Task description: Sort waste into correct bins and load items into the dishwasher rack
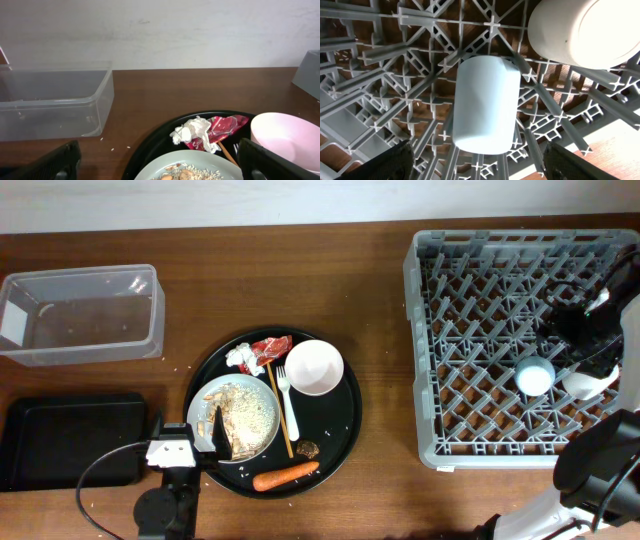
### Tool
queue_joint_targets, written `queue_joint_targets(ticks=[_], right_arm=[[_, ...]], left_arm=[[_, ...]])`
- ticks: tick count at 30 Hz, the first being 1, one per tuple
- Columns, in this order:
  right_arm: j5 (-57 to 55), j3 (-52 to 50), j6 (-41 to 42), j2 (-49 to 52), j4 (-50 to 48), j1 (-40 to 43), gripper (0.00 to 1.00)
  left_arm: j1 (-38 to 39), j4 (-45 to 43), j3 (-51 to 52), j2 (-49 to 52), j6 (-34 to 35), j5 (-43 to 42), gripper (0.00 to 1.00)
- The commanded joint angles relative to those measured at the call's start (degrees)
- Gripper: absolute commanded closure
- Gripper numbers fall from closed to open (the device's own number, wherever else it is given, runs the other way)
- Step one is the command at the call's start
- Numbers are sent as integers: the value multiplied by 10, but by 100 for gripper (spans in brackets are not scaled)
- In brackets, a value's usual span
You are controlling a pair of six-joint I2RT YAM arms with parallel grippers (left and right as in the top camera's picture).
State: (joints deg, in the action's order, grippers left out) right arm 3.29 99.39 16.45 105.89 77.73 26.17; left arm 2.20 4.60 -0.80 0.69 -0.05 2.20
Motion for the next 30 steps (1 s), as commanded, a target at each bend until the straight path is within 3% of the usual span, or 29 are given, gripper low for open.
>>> queue_joint_targets(ticks=[1, 4, 9, 12, 20, 30], right_arm=[[65, -2, -16, -14, 6, -5, 15], [90, -1, -28, -64, 7, -27, 15], [83, -1, -42, -167, -5, -133, 15], [89, -2, -51, -164, -6, -254, 29], [86, -2, -87, -16, -116, -561, 40], [19, -2, -85, 179, -233, -686, 40]], left_arm=[[3, 0, 3, -3, -9, 4, 1], [3, 0, 3, -3, -9, 4, 1], [3, 0, 3, -3, -9, 4, 1], [3, 0, 3, -3, -9, 4, 1], [3, 0, 3, -3, -9, 4, 1], [3, 0, 3, -3, -9, 4, 1]])
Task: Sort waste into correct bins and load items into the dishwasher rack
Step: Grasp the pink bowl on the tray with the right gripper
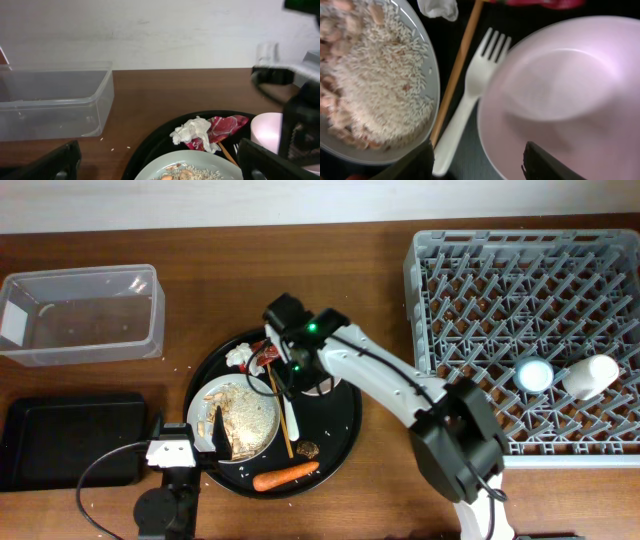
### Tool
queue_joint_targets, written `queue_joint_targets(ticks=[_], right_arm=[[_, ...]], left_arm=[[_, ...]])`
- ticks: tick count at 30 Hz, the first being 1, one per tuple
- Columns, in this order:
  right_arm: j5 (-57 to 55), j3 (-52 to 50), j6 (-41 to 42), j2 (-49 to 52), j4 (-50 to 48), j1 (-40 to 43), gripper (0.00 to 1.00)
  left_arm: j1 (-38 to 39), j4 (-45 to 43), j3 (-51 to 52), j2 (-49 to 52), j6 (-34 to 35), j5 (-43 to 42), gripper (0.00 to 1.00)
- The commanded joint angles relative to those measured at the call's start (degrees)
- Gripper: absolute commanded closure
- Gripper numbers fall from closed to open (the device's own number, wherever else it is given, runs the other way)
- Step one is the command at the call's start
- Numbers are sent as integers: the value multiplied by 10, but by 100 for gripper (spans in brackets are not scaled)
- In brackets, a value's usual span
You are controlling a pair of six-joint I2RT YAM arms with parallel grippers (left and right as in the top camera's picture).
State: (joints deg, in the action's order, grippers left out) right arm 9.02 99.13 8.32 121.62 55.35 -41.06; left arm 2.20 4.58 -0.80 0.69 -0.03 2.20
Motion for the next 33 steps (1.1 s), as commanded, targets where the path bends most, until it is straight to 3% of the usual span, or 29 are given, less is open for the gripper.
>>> queue_joint_targets(ticks=[1, 8, 14, 18, 20, 21, 25, 30, 33], right_arm=[[-49, 0, -3, 25, -10, -17, 41], [-80, -3, 12, 47, -14, -17, 49], [-82, -2, 16, 51, -14, -17, 66], [-82, 16, 31, 50, 6, -17, 70], [-82, 35, 31, 50, 22, -17, 81], [-82, 50, 31, 50, 34, -17, 88], [-82, 117, 31, 50, 92, -17, 96], [-82, 254, 42, 35, 203, -9, 96], [-82, 332, 50, 9, 265, 37, 96]], left_arm=[[3, 0, 3, -3, -9, 4, 1], [3, 0, 3, -3, -9, 4, 1], [3, 0, 3, -3, -9, 4, 1], [3, 0, 3, -3, -9, 4, 1], [3, 0, 3, -3, -9, 4, 1], [3, 0, 3, -3, -9, 4, 1], [3, 0, 3, -3, -9, 4, 1], [3, 0, 3, -3, -9, 4, 1], [3, 0, 3, -3, -9, 4, 1]])
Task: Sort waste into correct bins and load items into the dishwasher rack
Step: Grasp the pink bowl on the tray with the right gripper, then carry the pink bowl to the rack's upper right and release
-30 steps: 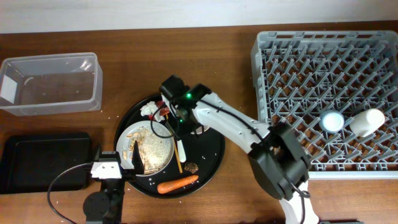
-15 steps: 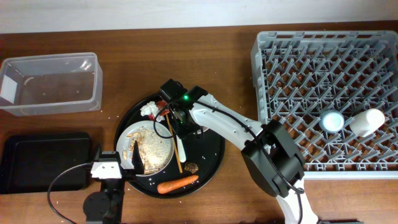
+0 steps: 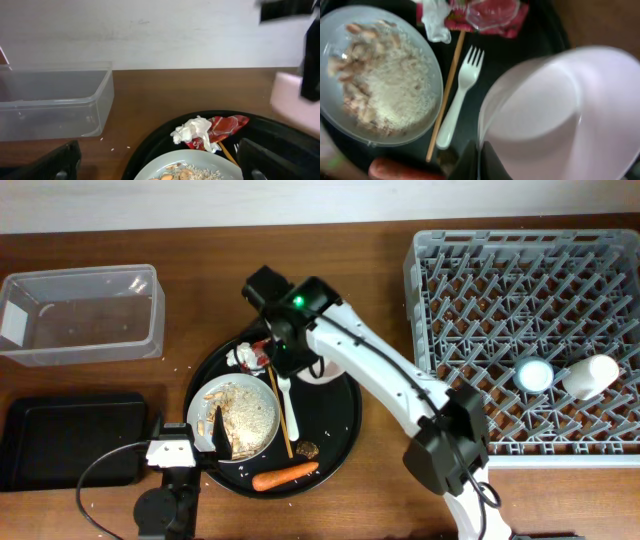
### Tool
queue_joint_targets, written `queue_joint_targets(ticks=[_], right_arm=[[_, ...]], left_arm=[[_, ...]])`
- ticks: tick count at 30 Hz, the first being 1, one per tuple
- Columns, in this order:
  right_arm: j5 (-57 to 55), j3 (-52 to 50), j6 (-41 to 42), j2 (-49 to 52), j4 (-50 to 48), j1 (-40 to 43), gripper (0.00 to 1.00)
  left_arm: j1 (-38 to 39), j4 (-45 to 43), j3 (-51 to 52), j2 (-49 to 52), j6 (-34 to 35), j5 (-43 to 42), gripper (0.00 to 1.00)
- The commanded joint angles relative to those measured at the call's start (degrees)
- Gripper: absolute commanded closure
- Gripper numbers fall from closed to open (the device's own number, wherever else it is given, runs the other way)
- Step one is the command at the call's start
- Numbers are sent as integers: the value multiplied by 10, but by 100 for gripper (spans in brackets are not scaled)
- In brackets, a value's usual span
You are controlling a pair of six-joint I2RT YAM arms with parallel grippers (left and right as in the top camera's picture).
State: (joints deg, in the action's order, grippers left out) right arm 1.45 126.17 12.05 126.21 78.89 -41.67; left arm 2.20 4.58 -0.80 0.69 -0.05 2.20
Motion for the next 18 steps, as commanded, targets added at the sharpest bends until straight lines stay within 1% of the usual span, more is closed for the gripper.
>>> queue_joint_targets(ticks=[1, 2, 4, 5, 6, 7, 9, 10, 12, 15, 16, 18], right_arm=[[-6, 83, 19, -44, 48, 68, 96], [12, 110, 19, -58, 73, 120, 96], [45, 121, 12, -73, 88, 183, 96], [78, 121, -8, -78, 89, 214, 96], [150, 121, -55, -79, 89, 272, 96], [220, 118, -82, -78, 91, 334, 96], [382, 105, -176, -77, 86, 446, 96], [424, 101, -195, -77, 85, 478, 96], [509, 99, -237, -73, 85, 582, 96], [525, 81, -263, -63, 83, 660, 96], [547, 68, -290, -58, 82, 681, 96], [596, 31, -303, -48, 54, 715, 96]], left_arm=[[3, 0, 3, -3, -9, 4, 1], [3, 0, 3, -3, -9, 4, 1], [3, 0, 3, -3, -9, 4, 1], [3, 0, 3, -3, -9, 4, 1], [3, 0, 3, -3, -9, 4, 1], [3, 0, 3, -3, -9, 4, 1], [3, 0, 3, -3, -9, 4, 1], [3, 0, 3, -3, -9, 4, 1], [3, 0, 3, -3, -9, 4, 1], [3, 0, 3, -3, -9, 4, 1], [3, 0, 3, -3, -9, 4, 1], [3, 0, 3, -3, -9, 4, 1]])
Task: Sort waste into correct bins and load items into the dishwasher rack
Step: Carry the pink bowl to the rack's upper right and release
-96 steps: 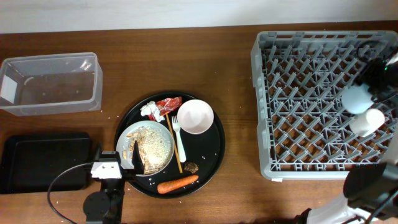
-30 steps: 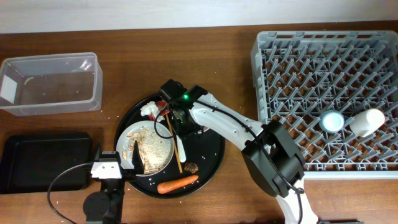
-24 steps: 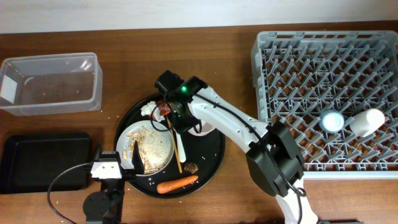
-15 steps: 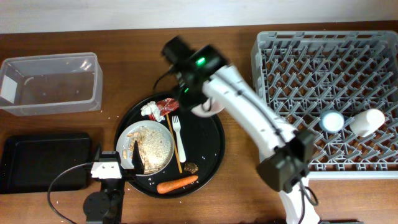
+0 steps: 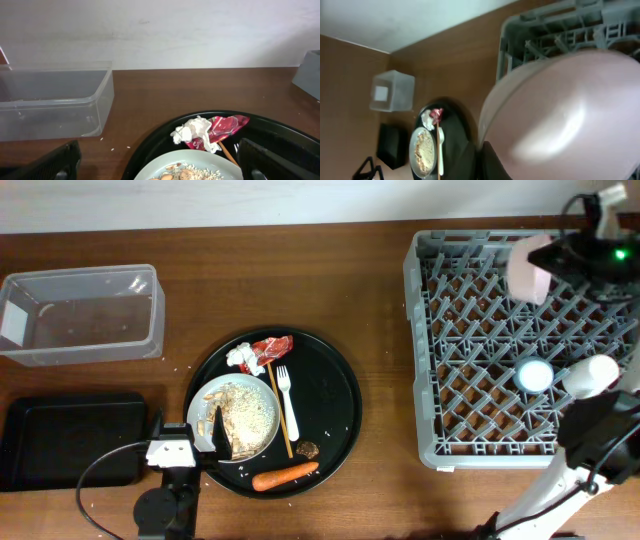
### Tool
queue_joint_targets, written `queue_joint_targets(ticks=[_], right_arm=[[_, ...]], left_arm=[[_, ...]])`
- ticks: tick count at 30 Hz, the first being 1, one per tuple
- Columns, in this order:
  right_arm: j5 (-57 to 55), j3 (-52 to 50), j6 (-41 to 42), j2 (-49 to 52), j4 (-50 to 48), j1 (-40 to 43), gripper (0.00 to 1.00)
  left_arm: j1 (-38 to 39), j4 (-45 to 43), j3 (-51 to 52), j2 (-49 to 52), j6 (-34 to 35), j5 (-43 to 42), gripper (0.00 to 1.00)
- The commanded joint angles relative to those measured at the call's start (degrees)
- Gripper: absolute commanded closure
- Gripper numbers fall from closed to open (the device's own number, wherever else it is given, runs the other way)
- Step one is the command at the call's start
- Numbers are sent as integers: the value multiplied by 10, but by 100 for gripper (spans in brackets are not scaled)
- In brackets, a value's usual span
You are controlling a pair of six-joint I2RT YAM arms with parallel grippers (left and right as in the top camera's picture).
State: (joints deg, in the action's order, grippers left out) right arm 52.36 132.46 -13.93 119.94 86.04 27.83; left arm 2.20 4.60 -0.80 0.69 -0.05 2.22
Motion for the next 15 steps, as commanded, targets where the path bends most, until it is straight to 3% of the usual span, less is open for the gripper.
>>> queue_joint_targets(ticks=[1, 8, 15], right_arm=[[116, -60, -43, 20, -53, 36, 96], [188, -189, -19, 25, -275, 66, 96], [156, -200, -18, 61, -310, 66, 96]], left_arm=[[3, 0, 3, -3, -9, 4, 1], [3, 0, 3, -3, -9, 4, 1], [3, 0, 3, -3, -9, 4, 1]])
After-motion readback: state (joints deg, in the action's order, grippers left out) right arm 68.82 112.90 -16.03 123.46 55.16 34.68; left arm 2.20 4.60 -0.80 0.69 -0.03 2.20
